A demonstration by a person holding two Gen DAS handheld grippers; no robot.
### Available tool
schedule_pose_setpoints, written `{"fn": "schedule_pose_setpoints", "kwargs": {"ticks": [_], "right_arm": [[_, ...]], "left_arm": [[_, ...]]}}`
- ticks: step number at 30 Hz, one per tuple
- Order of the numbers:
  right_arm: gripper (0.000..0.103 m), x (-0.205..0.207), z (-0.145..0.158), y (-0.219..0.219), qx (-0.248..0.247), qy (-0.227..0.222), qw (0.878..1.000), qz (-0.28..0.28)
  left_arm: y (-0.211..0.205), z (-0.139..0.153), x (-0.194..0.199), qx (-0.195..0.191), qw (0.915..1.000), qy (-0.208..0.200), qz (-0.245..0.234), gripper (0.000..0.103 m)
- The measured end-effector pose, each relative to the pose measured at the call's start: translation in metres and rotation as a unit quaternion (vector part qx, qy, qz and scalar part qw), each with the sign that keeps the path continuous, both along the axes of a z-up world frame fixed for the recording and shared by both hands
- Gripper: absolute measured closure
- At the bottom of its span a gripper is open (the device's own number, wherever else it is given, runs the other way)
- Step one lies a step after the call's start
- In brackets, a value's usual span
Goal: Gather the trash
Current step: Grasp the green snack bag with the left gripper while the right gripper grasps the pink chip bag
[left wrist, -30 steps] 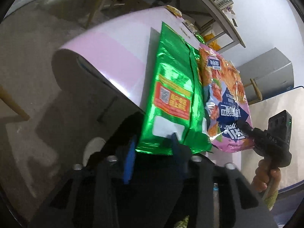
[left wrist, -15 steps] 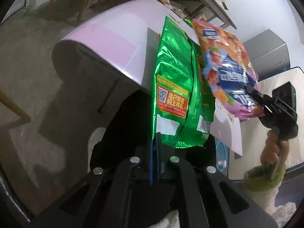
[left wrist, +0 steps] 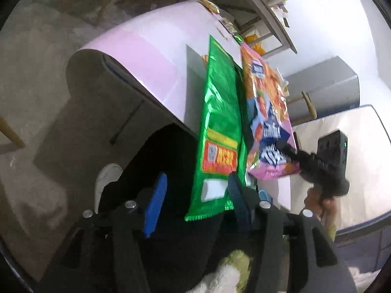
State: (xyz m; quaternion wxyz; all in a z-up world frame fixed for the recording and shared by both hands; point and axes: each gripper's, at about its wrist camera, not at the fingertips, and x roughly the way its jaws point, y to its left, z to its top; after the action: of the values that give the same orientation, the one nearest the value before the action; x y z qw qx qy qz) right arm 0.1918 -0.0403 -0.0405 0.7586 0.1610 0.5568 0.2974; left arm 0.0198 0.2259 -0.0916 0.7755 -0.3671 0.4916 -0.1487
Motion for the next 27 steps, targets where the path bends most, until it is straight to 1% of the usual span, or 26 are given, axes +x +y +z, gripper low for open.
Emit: {"fn": "schedule_pose_setpoints", "kwargs": {"ticks": [5, 10, 13, 14, 18, 20, 21, 23, 24, 26, 27], "right_arm": [[0.101, -0.003, -0.005, -0.004, 0.008, 0.007, 1.000, -0.004], [0.101, -0.003, -0.009, -0.008, 0.019, 0.017, 1.000, -0.007], [0.101, -0.002, -0.011, -0.010, 0.025, 0.022, 0.999, -0.010], [0.101, -0.002, -0.011, -0.011, 0.027, 0.023, 0.999, -0.010], [0.101, -0.003, -0.011, -0.015, 0.034, 0.025, 0.999, -0.011], [0.101, -0.004, -0.011, -0.017, 0.039, 0.026, 0.999, -0.012], [0.101, -0.005, -0.011, -0.018, 0.042, 0.026, 0.999, -0.013], [0.101, -0.006, -0.011, -0.021, 0.049, 0.027, 0.998, -0.015], [0.101, -0.007, -0.011, -0.023, 0.053, 0.027, 0.998, -0.016], [0.101, -0.008, -0.009, -0.025, 0.059, 0.026, 0.998, -0.018], [0.101, -0.010, -0.007, -0.027, 0.063, 0.025, 0.998, -0.019]], "left_arm": [[-0.007, -0.013, 0.018, -0.039, 0.9990, 0.021, 0.000, 0.053], [-0.018, -0.015, 0.027, -0.044, 0.9987, 0.024, -0.006, 0.053], [-0.023, -0.014, 0.030, -0.056, 0.9982, 0.021, -0.011, 0.053], [-0.023, -0.013, 0.030, -0.058, 0.9980, 0.020, -0.012, 0.056], [-0.022, -0.010, 0.028, -0.070, 0.9973, 0.014, -0.019, 0.063], [-0.024, -0.008, 0.027, -0.075, 0.9969, 0.010, -0.022, 0.069], [-0.023, -0.008, 0.027, -0.076, 0.9968, 0.009, -0.022, 0.070], [-0.023, -0.005, 0.025, -0.081, 0.9964, 0.005, -0.026, 0.077], [-0.023, -0.006, 0.024, -0.084, 0.9961, 0.003, -0.027, 0.079], [-0.024, -0.002, 0.022, -0.091, 0.9953, -0.002, -0.032, 0.086], [-0.024, 0.000, 0.021, -0.092, 0.9952, -0.006, -0.034, 0.088]]}}
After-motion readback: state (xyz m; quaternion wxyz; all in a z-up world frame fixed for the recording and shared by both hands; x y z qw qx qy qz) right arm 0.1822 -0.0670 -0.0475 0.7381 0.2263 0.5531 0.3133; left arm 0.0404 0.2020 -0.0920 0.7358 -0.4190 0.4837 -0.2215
